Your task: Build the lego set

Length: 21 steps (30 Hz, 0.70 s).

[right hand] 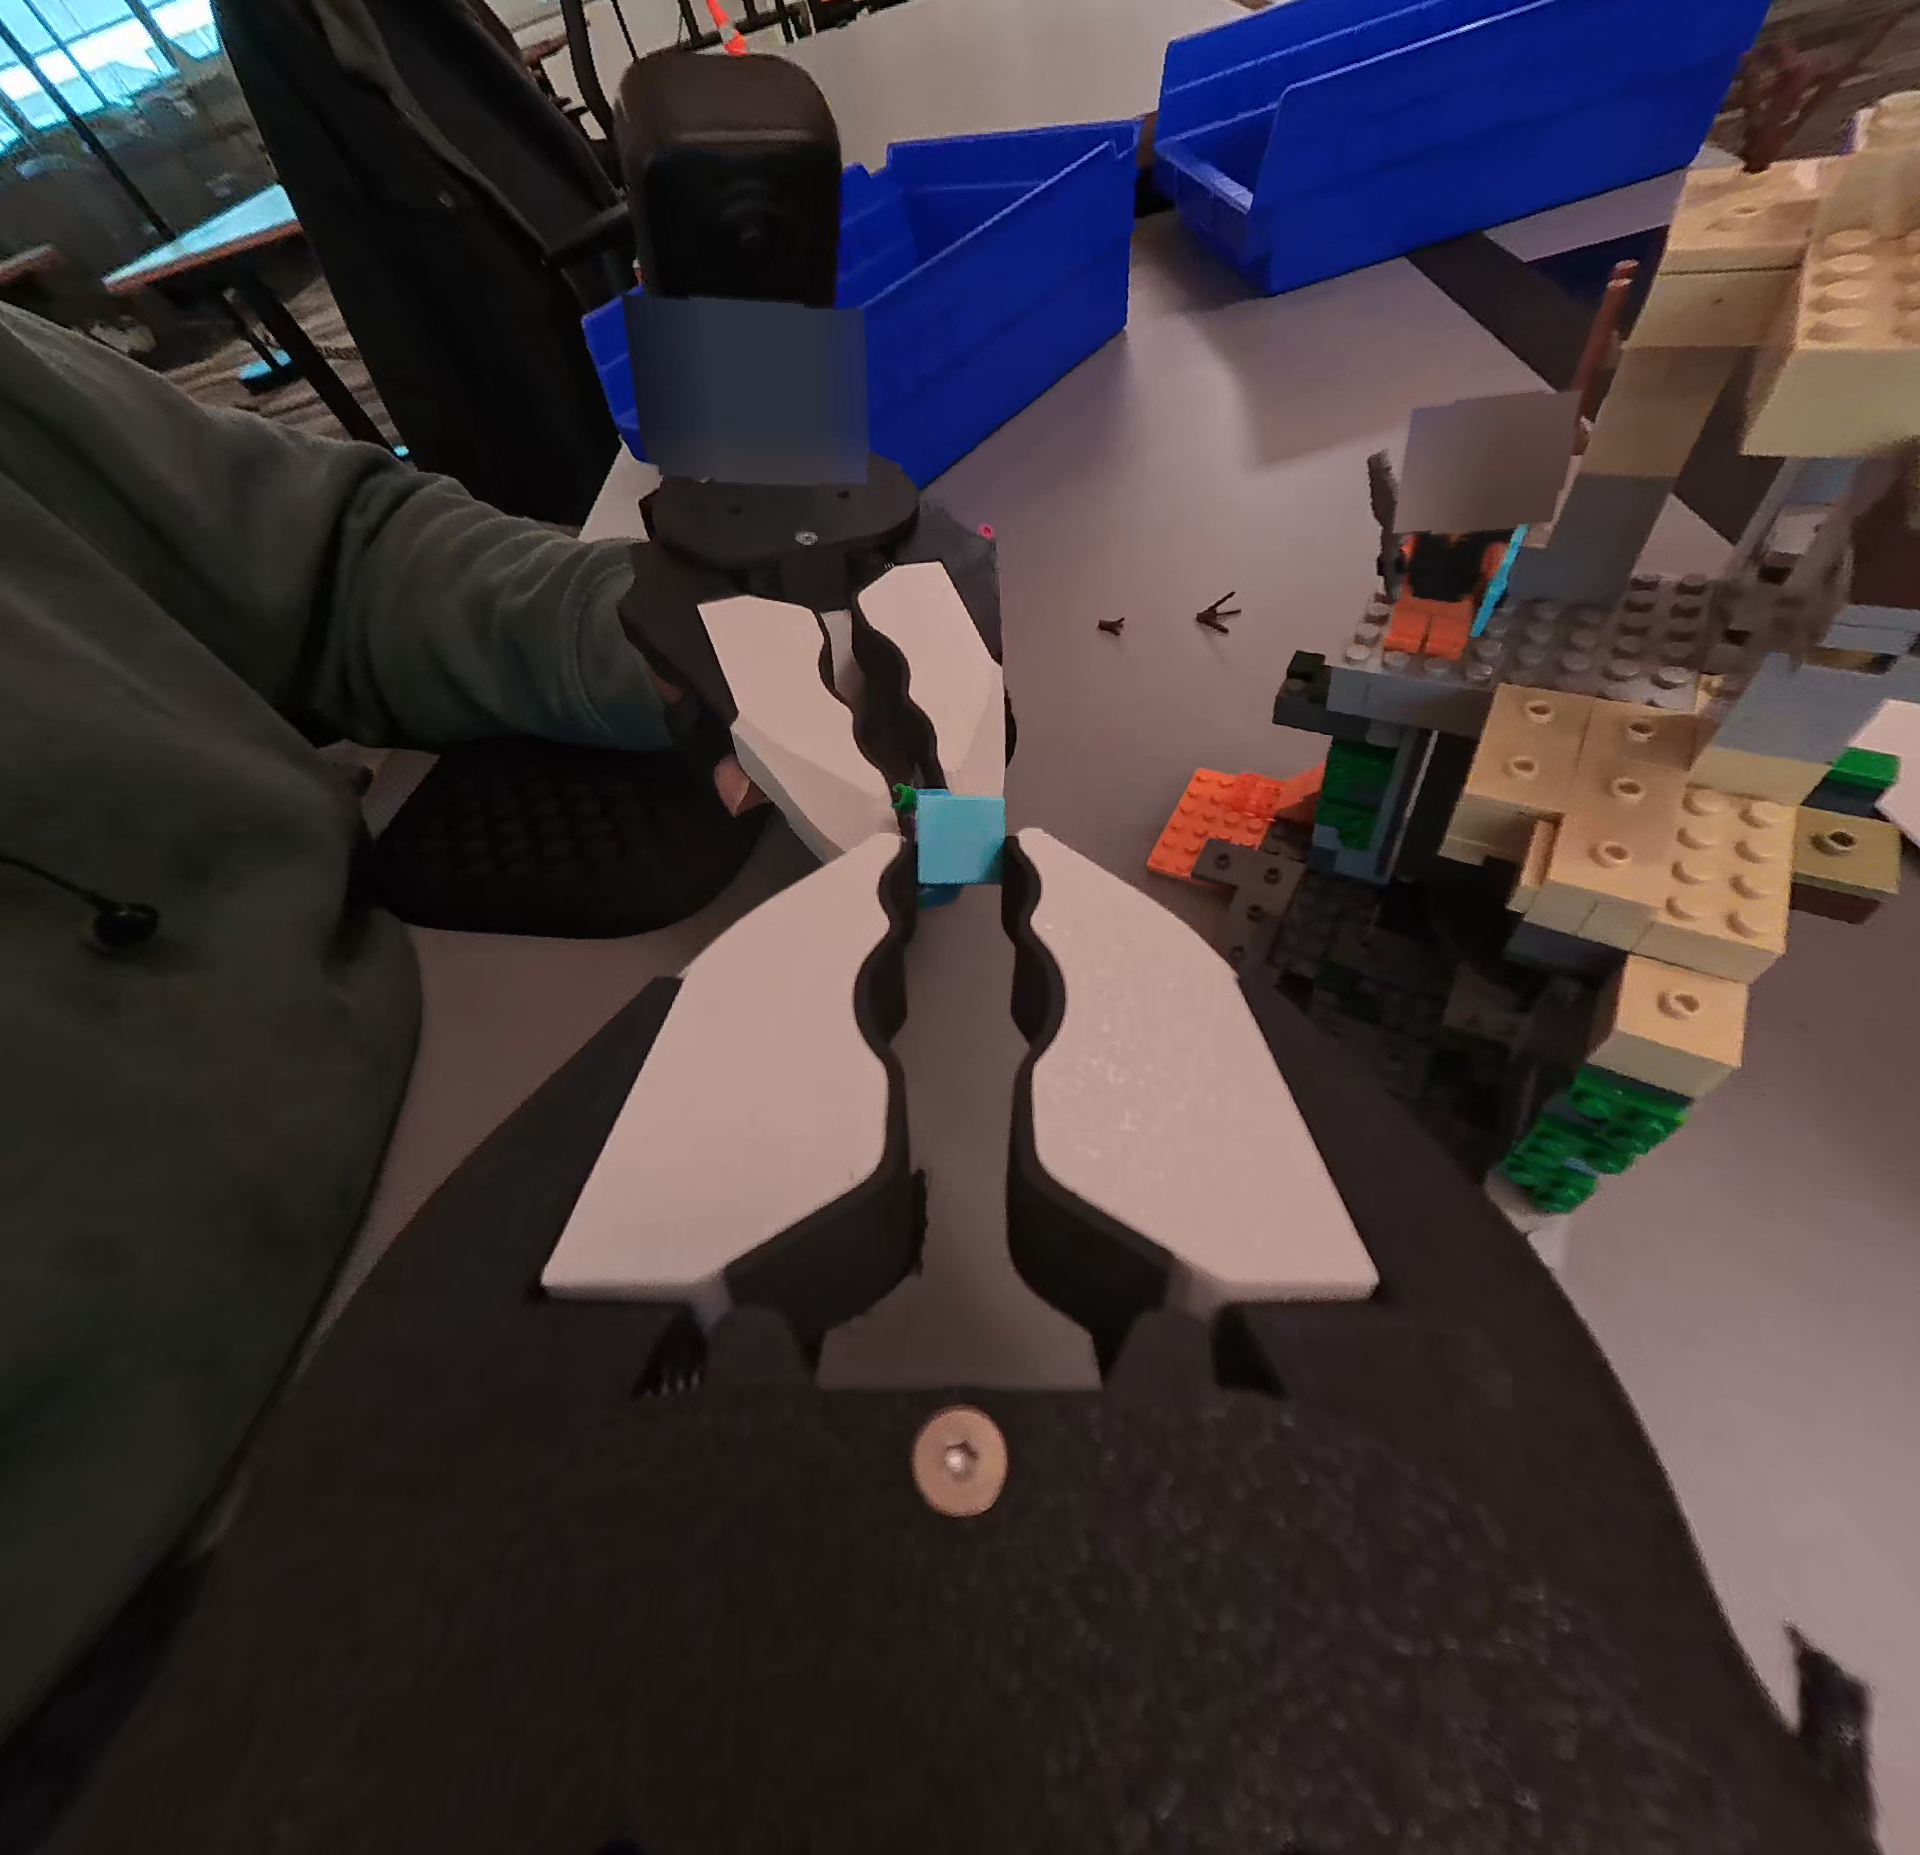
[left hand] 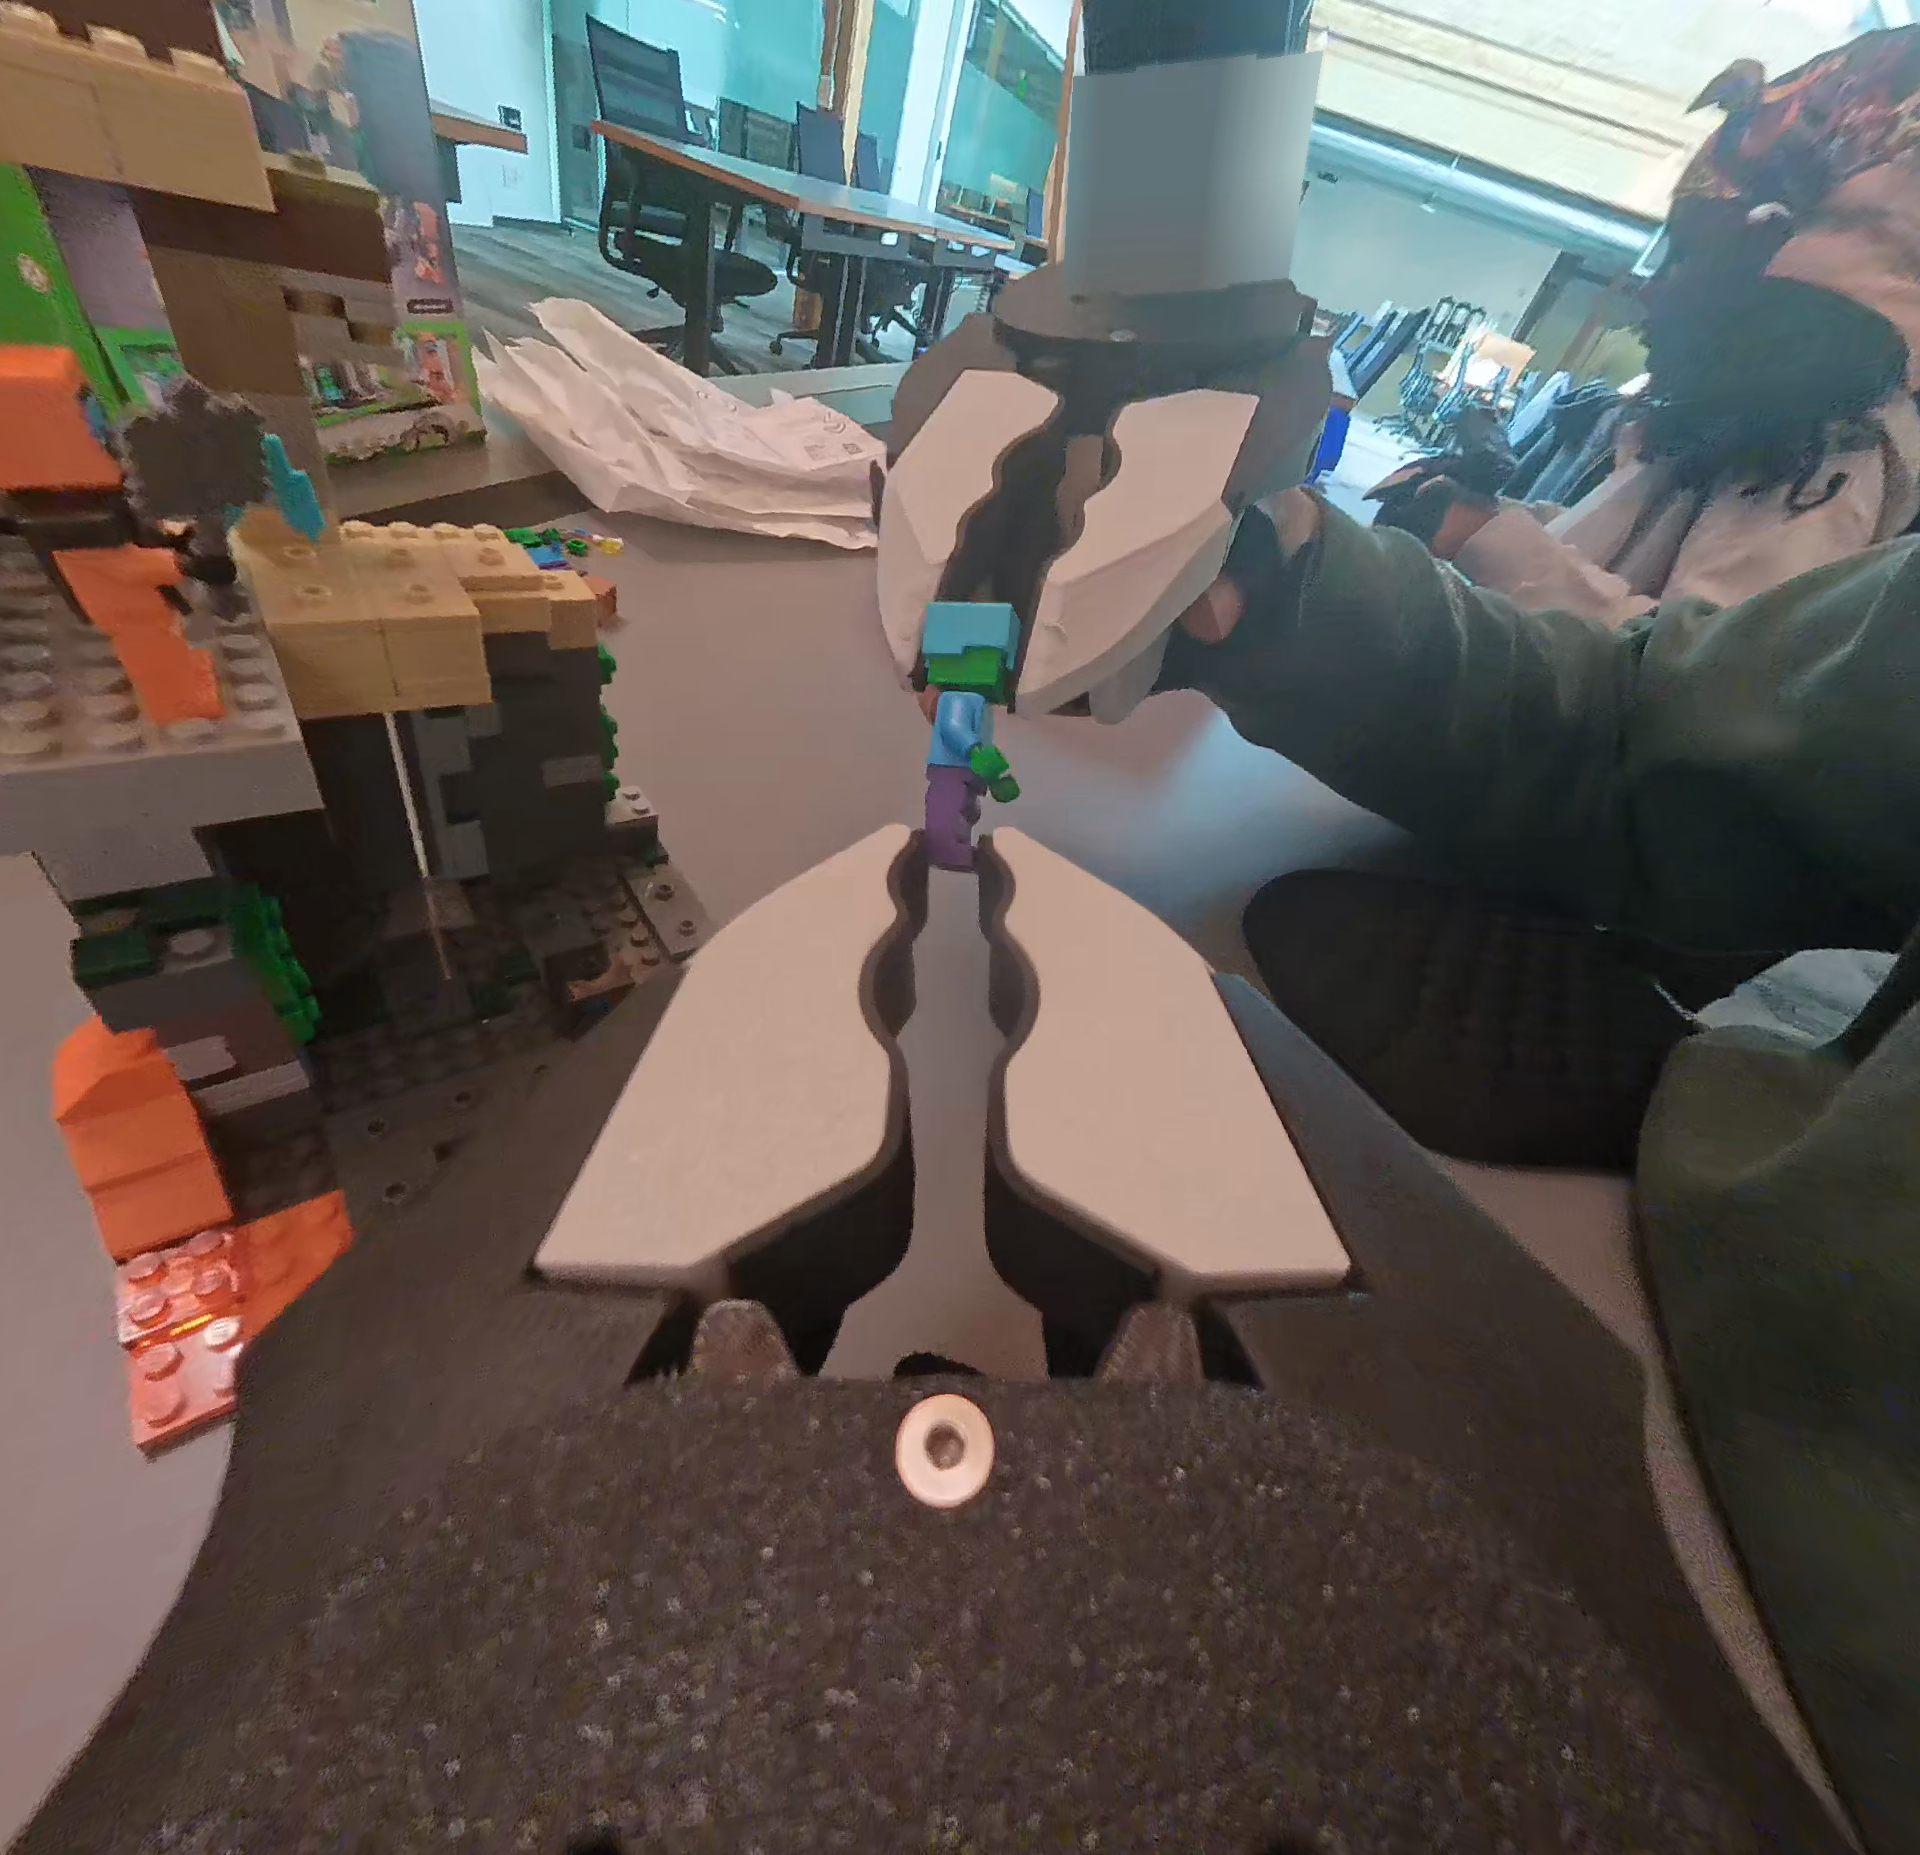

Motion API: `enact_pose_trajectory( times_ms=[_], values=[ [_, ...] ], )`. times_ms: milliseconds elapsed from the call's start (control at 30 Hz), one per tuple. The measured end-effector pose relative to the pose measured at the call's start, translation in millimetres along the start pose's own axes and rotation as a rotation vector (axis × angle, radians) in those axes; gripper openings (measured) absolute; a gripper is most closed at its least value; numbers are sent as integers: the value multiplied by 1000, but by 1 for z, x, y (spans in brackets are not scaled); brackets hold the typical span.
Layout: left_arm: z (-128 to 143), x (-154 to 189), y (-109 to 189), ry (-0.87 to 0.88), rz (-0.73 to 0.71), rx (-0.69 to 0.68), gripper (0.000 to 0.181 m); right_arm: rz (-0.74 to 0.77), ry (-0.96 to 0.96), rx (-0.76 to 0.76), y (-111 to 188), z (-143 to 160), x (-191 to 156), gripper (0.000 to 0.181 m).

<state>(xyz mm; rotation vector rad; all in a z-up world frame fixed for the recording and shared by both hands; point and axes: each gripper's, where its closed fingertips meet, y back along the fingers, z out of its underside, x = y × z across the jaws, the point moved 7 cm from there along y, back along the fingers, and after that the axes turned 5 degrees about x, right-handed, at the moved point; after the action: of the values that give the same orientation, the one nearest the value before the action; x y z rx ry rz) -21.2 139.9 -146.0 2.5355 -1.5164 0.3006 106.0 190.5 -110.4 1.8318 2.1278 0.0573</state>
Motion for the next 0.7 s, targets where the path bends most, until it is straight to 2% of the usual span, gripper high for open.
enact_pose_trajectory(
  times_ms=[200, 400, 533, 700],
  values=[
    [2, -1, 0, -40, -18, -27, 8, 8, 80, -58, -1, 2, 1, 16],
    [2, -4, 2, -45, -28, -25, 8, 65, 206, -155, -2, -2, -1, 25],
    [2, -5, 3, -54, -36, -29, 8, 96, 264, -206, -5, -4, -2, 17],
    [2, -5, 4, -60, -40, -32, 8, 90, 285, -240, -8, -6, -2, 16]
  ],
)
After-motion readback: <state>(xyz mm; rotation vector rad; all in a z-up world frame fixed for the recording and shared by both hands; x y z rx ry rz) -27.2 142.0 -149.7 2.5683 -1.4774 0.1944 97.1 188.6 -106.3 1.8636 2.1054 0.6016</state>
